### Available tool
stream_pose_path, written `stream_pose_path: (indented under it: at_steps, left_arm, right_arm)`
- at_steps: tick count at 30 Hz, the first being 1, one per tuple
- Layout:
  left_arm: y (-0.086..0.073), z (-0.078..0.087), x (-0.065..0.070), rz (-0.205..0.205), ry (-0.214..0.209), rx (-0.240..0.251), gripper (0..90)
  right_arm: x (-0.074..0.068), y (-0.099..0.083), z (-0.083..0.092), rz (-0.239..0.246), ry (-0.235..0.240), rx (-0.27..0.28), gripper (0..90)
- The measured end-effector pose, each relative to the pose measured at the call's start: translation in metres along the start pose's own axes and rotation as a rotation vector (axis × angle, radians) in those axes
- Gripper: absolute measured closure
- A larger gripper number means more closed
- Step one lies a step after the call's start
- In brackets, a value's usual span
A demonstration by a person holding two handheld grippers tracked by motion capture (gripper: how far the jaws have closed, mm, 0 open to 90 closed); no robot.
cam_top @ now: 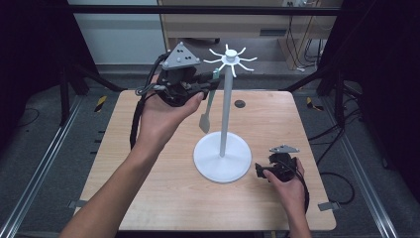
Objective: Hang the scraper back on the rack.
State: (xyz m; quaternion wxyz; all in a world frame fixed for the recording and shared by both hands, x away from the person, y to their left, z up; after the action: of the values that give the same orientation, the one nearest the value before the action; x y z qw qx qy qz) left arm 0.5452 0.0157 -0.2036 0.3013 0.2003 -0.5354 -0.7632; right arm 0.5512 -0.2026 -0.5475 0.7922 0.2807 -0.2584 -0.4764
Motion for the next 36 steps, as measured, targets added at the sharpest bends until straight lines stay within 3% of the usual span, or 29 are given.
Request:
stream_pose_path:
  at_steps: [25,36]
  left_arm:
    - [-0.0005,-0.0018,-0.0011,0.014,-0.008,0.017,73.2]
    - [-0.0043,-0.0004,-0.0044,0.006,0.006,0.027,64.0]
  right_arm:
    - [-0.0005,-0.0001,0.0002,-0.001,0.000,-0.002,7.5]
    - [-0.0007,-0.0003,0.0001,0.000,0.001,-0.003,7.4]
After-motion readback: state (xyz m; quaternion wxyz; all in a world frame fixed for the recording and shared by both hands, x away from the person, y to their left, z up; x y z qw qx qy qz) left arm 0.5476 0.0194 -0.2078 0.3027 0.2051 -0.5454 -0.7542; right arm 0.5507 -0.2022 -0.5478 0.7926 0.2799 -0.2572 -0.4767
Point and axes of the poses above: each handheld gripper's, and its own axes: z roughly backward along the jaws, y roughly out of its top, x roughly to its right, the point moved 10 cm from there along -z, roughly forward along the jaws, and after that the axes turned 9 degrees about z, right-handed, at the moved point
